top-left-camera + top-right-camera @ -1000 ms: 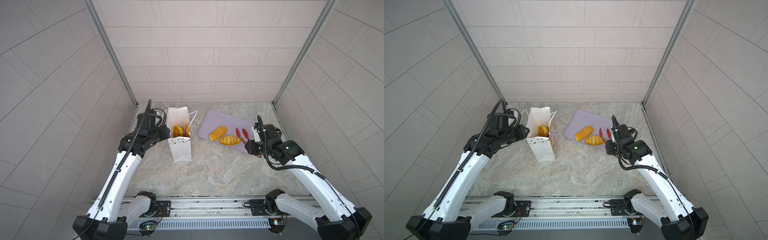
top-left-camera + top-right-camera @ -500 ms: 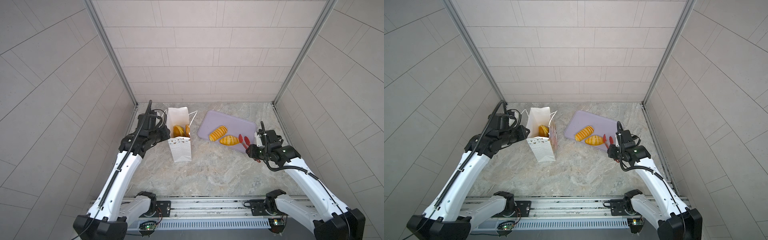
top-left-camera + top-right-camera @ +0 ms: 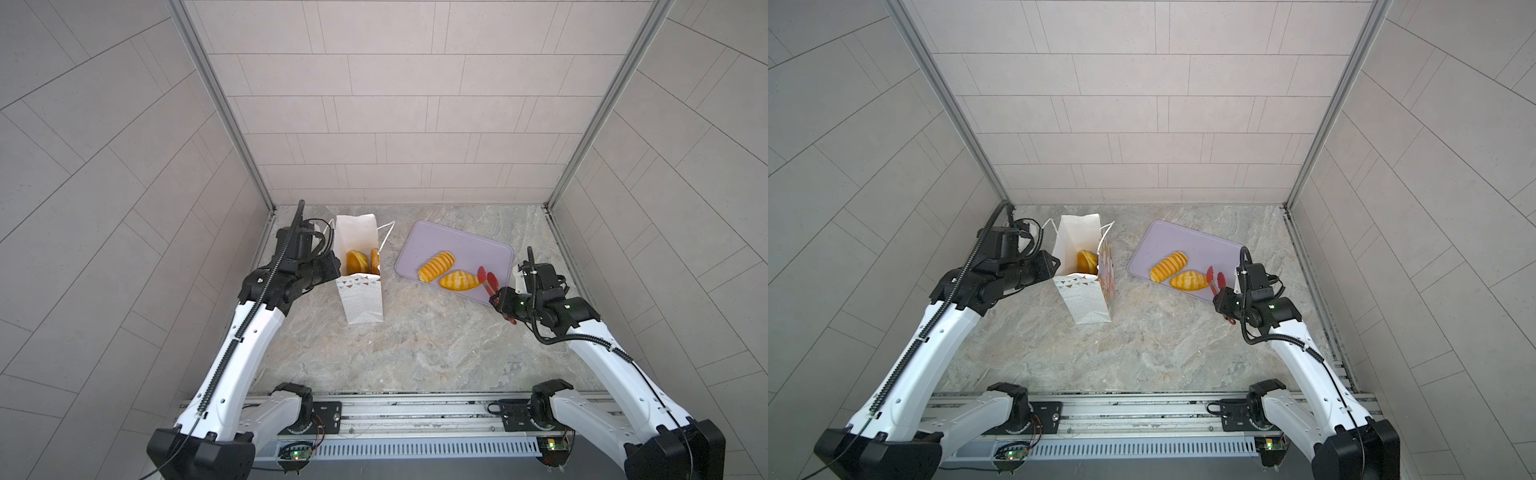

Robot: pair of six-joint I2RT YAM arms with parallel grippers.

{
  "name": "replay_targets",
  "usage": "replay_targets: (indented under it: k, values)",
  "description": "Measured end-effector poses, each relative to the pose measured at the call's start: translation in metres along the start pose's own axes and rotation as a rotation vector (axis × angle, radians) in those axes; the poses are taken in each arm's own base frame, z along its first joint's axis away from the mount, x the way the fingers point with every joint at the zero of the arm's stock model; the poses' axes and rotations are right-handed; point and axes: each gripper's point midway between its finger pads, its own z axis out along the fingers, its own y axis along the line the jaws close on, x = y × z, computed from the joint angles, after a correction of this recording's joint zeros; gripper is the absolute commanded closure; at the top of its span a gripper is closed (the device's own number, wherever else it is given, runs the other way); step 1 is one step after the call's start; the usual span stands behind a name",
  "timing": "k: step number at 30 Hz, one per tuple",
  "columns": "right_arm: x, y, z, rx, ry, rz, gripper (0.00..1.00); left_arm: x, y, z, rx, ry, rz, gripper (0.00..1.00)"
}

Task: Place the fake bread into the paper bag
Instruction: 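Move the empty tongs back past the tray toward the robot with the right gripper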

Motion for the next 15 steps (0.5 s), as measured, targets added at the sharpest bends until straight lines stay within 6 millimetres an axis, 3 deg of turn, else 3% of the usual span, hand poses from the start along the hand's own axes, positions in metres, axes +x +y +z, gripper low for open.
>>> replay_targets:
  k: [15]
  values:
    - [0.003, -0.003, 0.013, 0.001, 0.014, 0.021, 0.57, 0.000, 0.000, 0.000, 0.000, 0.000, 0.000, 0.78]
